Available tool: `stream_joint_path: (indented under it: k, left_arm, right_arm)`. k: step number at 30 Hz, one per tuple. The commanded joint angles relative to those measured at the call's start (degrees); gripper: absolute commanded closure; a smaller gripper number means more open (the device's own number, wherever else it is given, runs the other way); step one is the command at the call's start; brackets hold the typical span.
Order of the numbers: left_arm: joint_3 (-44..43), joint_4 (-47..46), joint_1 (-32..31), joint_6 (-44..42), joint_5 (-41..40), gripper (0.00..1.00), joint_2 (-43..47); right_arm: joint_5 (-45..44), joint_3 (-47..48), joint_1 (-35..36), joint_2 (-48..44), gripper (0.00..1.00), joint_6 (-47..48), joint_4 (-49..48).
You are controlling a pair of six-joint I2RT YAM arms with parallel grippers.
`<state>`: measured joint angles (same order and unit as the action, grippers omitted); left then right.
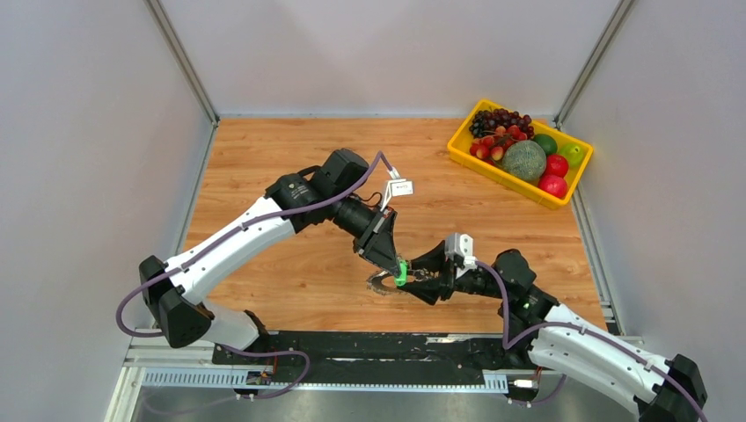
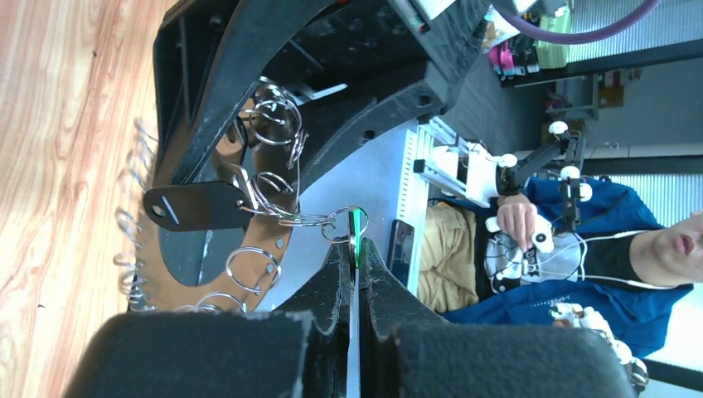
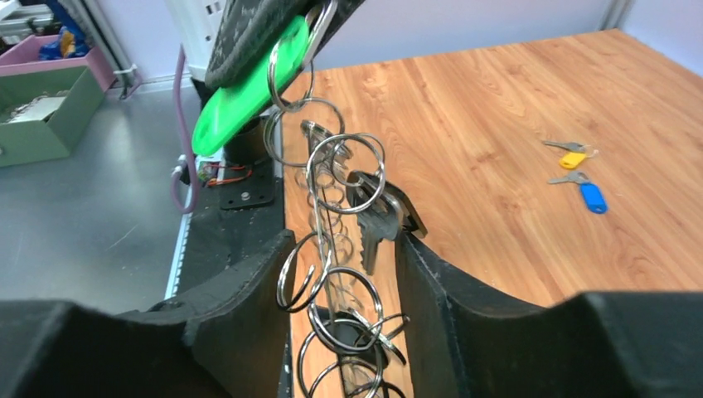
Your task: Remove the keys from the keyring
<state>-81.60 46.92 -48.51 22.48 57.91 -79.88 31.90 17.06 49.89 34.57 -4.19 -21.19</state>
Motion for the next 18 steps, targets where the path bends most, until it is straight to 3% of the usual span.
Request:
stream_joint_path:
  k: [1, 5, 6, 10, 14, 18]
  left_arm:
    - [-4.1, 5.1, 0.1, -5.7, -0.8, 1.00, -1.2]
    - [-4.0, 6.6, 0.1, -7.7, -1.0, 1.00, -1.5]
    - [-4.0, 6.6, 0.1, -7.9, -1.0, 1.00, -1.4]
    - [-3.9, 6.4, 0.2, -9.5, -1.7, 1.00, -0.7]
    - [-1.8, 2.5, 1.3, -8.7, -3.1, 1.00, 1.6]
    - [4.6, -7.3, 4.6, -4.7, -3.3, 0.99, 6.2]
  right_arm:
    - [-4.9, 3.1, 0.4, -3.7, 0.46, 0.7, 2.1]
    - [-5.2, 3.7, 0.3, -4.1, 0.46, 1.2, 2.3]
    - [-4.4, 4.2, 0.4, -3.0, 0.52, 1.3, 2.3]
    - [-1.0, 7.7, 0.4, 1.9, 0.99, 1.5, 4.3]
    - [-2.2, 11.6, 0.4, 3.3, 1.00, 0.9, 9.3]
    - [-5.6, 15.5, 0.4, 2.2, 1.00, 0.8, 16.1]
